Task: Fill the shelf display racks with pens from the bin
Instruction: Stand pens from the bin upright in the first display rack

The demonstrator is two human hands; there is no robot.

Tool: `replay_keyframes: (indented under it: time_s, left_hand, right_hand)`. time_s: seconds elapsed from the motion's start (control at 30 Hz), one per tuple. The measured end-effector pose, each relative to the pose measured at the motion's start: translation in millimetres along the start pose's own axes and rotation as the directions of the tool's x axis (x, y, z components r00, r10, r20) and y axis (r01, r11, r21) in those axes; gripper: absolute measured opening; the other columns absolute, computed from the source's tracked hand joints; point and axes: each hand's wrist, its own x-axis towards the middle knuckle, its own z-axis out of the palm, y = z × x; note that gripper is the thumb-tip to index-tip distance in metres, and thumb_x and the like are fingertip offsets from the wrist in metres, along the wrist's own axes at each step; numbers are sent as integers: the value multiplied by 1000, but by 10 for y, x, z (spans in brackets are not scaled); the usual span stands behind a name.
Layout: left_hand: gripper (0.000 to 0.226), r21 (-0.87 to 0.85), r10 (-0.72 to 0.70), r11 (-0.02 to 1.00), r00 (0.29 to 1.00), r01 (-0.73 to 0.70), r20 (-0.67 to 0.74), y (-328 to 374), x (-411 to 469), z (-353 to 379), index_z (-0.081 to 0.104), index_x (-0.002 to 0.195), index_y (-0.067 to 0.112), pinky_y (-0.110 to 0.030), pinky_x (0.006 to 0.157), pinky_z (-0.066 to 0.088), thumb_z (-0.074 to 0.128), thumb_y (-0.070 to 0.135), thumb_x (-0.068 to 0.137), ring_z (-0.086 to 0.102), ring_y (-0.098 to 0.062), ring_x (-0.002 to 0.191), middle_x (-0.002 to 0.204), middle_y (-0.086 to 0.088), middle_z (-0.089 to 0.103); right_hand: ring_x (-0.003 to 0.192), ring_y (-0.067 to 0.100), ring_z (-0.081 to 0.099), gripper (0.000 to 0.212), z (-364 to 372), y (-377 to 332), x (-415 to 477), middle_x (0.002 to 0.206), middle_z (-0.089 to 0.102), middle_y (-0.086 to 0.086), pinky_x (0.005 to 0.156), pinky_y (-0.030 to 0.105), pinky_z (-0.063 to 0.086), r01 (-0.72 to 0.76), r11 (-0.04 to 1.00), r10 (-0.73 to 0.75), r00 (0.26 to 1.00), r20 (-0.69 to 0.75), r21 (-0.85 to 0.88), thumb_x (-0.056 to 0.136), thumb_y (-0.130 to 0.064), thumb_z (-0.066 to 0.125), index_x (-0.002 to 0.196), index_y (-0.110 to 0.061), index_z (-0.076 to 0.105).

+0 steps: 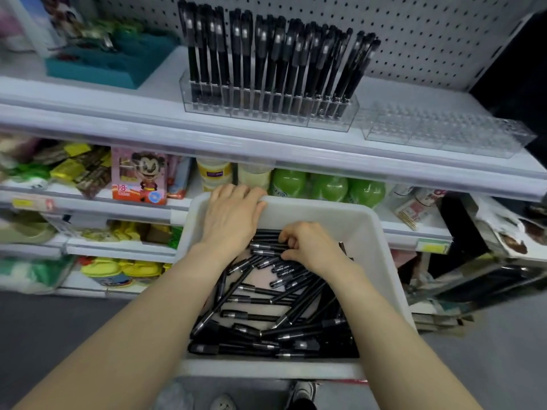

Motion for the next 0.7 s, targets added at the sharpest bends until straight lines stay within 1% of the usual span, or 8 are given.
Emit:
replay_keyframes:
  time_s: [0.1, 0.2, 0.3, 0.4, 0.47, 0.53, 0.6, 0.7]
  left_hand:
    - [38, -5, 4, 1000, 1000, -4, -3, 10, -7, -12, 62, 112, 23, -39, 84, 32, 31, 39, 97, 54, -30, 89, 94, -3, 62]
    - [40, -4, 3, 1000, 1000, -3, 8, 9, -3, -16, 63, 112, 23, -39, 84, 32, 30, 40, 97, 54, -30, 89, 94, -4, 63]
    - [40, -14, 2, 1000, 1000, -2, 10, 8, -14, -25, 63, 113, 23, -39, 85, 32, 30, 40, 97, 54, -29, 90, 94, -3, 62]
    - [39, -75, -1, 997, 1000, 0, -13, 4, -27, -30, 64, 113, 22, -38, 85, 33, 33, 38, 98, 53, -30, 89, 93, -3, 62]
    - [41, -133, -7, 991, 999, 2, -34, 11, -26, -53, 66, 114, 20, -39, 85, 36, 33, 36, 98, 53, -31, 89, 94, -5, 61]
    - [39, -198, -14, 980, 999, 5, -47, 26, -14, -117, 66, 116, 16, -38, 85, 40, 35, 34, 99, 52, -30, 93, 100, -7, 60]
    - [30, -240, -10, 971, 998, -5, -58, 38, 22, -217, 64, 119, 13, -36, 86, 43, 46, 25, 99, 51, -27, 101, 108, -7, 58]
    - [32, -216, 57, 973, 993, -77, -100, 94, 201, -421, 61, 125, 12, -39, 86, 50, 56, 15, 94, 50, -25, 108, 118, -7, 56]
  right_hand:
    - [87, 19, 57, 32, 28, 10, -25, 91, 55, -4, 74, 24, 41, -8, 1000, 8, 1000, 22, -22, 77, -22, 79, 108, -18, 69]
    - [83, 16, 51, 30, 57, 27, -47, 92, 54, -5, 71, 24, 36, -8, 1000, 9, 1000, 30, -24, 75, -23, 82, 102, -19, 68]
    - [77, 13, 52, 29, 32, 69, -69, 86, 56, -5, 68, 23, 36, -15, 1000, 15, 999, 31, 11, 73, -26, 83, 99, -20, 70]
    - [64, 6, 53, 25, -5, 145, -89, 76, 61, -7, 67, 24, 46, -52, 992, 52, 999, 7, 112, 75, -26, 82, 99, -23, 76]
    - [56, 6, 55, 20, -59, 184, -121, 70, 64, -8, 67, 30, 56, -92, 976, 94, 996, -2, 196, 77, -21, 81, 96, -25, 77]
    - [56, 7, 57, 17, -181, 197, -173, 69, 65, -7, 63, 30, 58, -95, 948, 105, 994, -15, 303, 79, -14, 78, 93, -22, 77]
    - [62, 8, 60, 14, -391, 186, -230, 71, 66, -7, 60, 26, 56, -62, 908, 85, 996, -37, 414, 83, -11, 75, 94, -21, 76]
    - [62, 11, 64, 10, -833, 150, -260, 75, 69, -5, 66, 28, 58, 40, 886, 38, 987, -159, 461, 91, -20, 68, 97, -18, 75]
